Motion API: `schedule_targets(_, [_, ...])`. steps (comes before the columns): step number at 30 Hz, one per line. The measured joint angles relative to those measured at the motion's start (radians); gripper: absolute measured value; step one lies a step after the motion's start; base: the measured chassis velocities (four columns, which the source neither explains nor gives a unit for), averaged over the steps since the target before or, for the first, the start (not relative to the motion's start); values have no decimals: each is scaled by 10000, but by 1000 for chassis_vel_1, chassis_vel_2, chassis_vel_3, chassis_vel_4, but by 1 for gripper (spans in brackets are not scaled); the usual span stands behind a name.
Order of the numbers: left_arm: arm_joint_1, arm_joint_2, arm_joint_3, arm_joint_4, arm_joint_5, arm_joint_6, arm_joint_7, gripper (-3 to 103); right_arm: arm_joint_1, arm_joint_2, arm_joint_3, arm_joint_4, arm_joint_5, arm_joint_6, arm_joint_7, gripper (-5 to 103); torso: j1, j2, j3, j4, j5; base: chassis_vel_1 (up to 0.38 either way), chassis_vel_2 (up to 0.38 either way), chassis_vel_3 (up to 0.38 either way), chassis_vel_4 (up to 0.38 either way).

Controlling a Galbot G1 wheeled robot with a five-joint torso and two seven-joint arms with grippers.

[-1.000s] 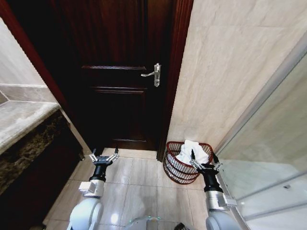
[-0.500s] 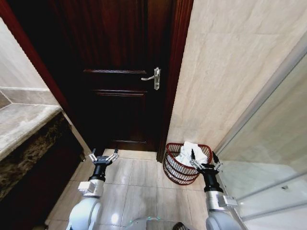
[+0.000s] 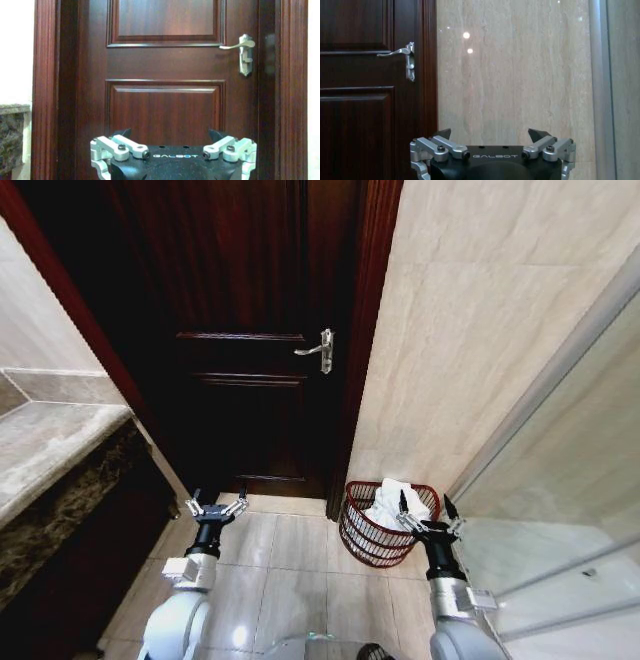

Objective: Discard the used towel into the hamper.

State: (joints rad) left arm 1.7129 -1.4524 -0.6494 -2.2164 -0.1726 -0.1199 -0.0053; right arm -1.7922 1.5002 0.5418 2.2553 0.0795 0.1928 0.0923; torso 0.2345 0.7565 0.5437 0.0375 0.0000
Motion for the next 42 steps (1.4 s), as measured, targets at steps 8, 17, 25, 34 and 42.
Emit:
schedule_targets(8, [76, -57, 58, -25, -157, 157, -2, 100, -191, 31, 372, 29, 243, -318, -318, 100, 156, 369, 212, 0, 0, 0, 0, 0, 0])
schedule_targets(17, [158, -89, 88, 94, -96, 103, 42, 100, -314, 69, 406, 59, 301, -452, -370, 100, 322, 751, 427, 0, 0, 0, 0, 0, 0])
schedule_targets(25, [190, -31, 48, -89, -110, 119, 81, 100, -305, 62, 465, -16, 300, -401, -371, 100, 490, 1145, 654, 0, 0, 0, 0, 0, 0])
schedule_targets(34, [136, -47, 61, -192, -88, 215, 93, 100, -269, 62, 470, -1, 298, -389, -381, 100, 678, 1571, 893, 0, 0, 0, 0, 0, 0])
schedule_targets(42, [163, -40, 32, -223, -88, 213, 100, 100, -268, 64, 421, 41, 280, -383, -381, 100, 830, 1913, 1080, 0, 0, 0, 0, 0, 0])
